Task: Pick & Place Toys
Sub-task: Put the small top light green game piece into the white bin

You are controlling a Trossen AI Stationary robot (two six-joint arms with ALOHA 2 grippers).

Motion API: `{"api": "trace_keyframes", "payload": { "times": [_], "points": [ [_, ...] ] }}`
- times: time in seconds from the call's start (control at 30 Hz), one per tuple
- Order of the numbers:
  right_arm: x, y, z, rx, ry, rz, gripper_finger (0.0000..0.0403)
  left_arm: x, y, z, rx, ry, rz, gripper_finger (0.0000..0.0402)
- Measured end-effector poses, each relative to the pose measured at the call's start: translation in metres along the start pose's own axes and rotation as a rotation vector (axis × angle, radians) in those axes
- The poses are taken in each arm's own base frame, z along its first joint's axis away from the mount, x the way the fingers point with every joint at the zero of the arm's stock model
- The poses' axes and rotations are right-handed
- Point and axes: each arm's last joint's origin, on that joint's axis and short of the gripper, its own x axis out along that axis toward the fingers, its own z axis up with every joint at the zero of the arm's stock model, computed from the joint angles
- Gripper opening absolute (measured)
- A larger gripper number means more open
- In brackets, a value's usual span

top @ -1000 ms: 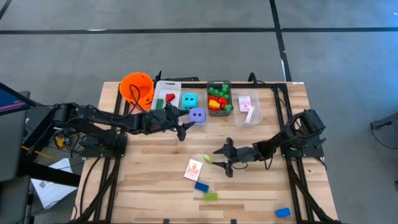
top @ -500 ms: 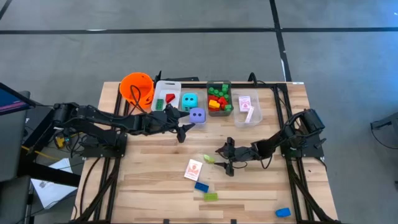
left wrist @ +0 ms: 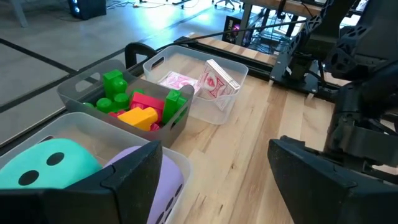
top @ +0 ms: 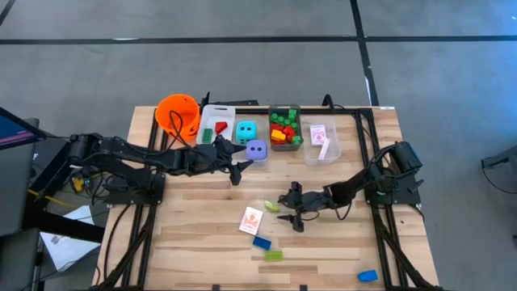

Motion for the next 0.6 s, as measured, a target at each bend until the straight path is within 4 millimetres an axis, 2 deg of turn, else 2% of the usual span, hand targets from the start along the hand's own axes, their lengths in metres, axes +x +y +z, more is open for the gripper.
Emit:
{"api": "trace_keyframes", "payload": {
  "times": [0.2, 0.6],
  "points": [
    [0.002, -0.001, 0.002, -0.004, 0.016, -0.034, 0.0286, 0.000, 0.000, 0.000, 0.000, 0.000, 0.000, 0.0285],
    [0.002, -0.012, -0.003, 0.086, 0.020, -0.254, 0.0286, 0.000, 0.000, 0.000, -0.001, 0.000, 0.000, 0.0285]
  ]
}}
